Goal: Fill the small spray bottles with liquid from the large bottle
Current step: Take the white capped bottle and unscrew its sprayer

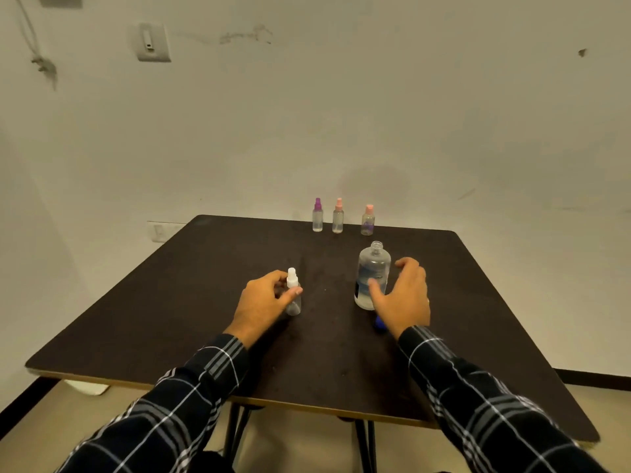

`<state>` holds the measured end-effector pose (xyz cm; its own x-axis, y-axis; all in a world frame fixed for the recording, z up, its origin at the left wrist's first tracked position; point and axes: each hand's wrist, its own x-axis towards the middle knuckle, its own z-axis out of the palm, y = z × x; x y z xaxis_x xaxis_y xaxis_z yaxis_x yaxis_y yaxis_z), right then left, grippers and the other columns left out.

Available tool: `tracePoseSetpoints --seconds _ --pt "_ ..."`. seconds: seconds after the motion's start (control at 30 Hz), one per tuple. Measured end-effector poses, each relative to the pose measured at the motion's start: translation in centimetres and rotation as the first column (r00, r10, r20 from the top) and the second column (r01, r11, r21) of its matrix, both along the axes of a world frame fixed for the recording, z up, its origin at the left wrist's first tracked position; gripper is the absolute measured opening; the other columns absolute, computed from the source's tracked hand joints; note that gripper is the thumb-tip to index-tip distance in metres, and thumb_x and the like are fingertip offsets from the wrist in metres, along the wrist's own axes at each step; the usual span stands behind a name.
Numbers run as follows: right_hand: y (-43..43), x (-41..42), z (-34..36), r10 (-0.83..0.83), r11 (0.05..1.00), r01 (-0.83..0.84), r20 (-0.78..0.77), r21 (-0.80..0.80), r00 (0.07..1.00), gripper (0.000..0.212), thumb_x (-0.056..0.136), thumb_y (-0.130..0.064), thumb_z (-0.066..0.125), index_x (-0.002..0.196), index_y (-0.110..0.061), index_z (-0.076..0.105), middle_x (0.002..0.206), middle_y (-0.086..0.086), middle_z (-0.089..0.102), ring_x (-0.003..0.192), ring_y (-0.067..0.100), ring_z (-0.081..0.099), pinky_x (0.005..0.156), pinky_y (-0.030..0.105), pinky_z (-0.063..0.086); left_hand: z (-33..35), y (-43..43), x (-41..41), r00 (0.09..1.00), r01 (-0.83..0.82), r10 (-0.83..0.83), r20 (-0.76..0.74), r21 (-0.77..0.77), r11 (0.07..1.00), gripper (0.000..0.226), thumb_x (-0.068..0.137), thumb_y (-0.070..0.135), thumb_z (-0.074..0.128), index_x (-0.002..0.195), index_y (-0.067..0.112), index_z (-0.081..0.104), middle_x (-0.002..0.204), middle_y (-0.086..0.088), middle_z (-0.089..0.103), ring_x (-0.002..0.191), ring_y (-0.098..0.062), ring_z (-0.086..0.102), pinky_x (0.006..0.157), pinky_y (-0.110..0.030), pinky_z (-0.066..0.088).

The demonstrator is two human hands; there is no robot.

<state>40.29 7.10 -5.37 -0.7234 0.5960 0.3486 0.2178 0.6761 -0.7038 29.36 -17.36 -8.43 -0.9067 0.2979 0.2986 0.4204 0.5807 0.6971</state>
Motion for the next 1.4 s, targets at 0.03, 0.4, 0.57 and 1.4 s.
tracePoseSetpoints --seconds 0.03,0.4,0.57,1.4 --pt "-1.1 0.7 0.2 0.014 0.998 -0.006 -0.135 0.064 0.991 0.041 0.083 -0.038 0.071 0.113 -0.027 0.045 0.111 -0.004 0.053 0.098 0.015 0.057 0.08 0.035 0.051 -0.1 0.1 0.4 1.0 0.003 -0.003 0.008 0.013 1.0 0.035 0.083 0.047 0.079 0.114 0.031 0.069 0.1 0.017 0.071 0.093 0.001 0.067 0.088 -0.028 0.057" --pt "-8.9 -3.4 -1.0 0.397 0.881 -0.385 -0.013 -0.276 0.918 0.027 0.08 -0.031 0.079 0.103 -0.023 0.066 0.083 -0.007 0.065 0.079 0.006 0.062 0.074 0.023 0.052 -0.5 1.9 1.3 0.987 0.033 -0.04 0.155 0.044 0.998 0.025 0.082 0.025 0.081 0.103 0.028 0.069 0.089 0.009 0.074 0.081 -0.002 0.071 0.082 -0.032 0.061" --pt "-9.9 -4.9 -1.6 0.253 0.926 -0.23 0.04 -0.299 0.967 0.026 0.075 -0.035 0.083 0.088 -0.028 0.062 0.077 -0.007 0.064 0.076 0.007 0.063 0.073 0.029 0.055 -0.5 1.9 1.2 0.981 0.048 -0.058 0.184 0.056 0.997 0.024 0.083 0.025 0.08 0.105 0.026 0.069 0.091 0.007 0.073 0.085 -0.004 0.07 0.082 -0.029 0.06" --pt "-8.4 -5.2 -1.9 0.522 0.808 -0.475 0.047 -0.348 0.852 0.044 0.091 -0.016 0.066 0.133 -0.022 0.057 0.11 0.0 0.066 0.101 0.016 0.064 0.096 0.036 0.053 -0.2 1.8 1.8 0.975 0.074 -0.093 0.202 0.099 0.992 0.027 0.085 0.02 0.081 0.108 0.026 0.067 0.09 0.011 0.072 0.077 0.004 0.069 0.071 -0.014 0.053"
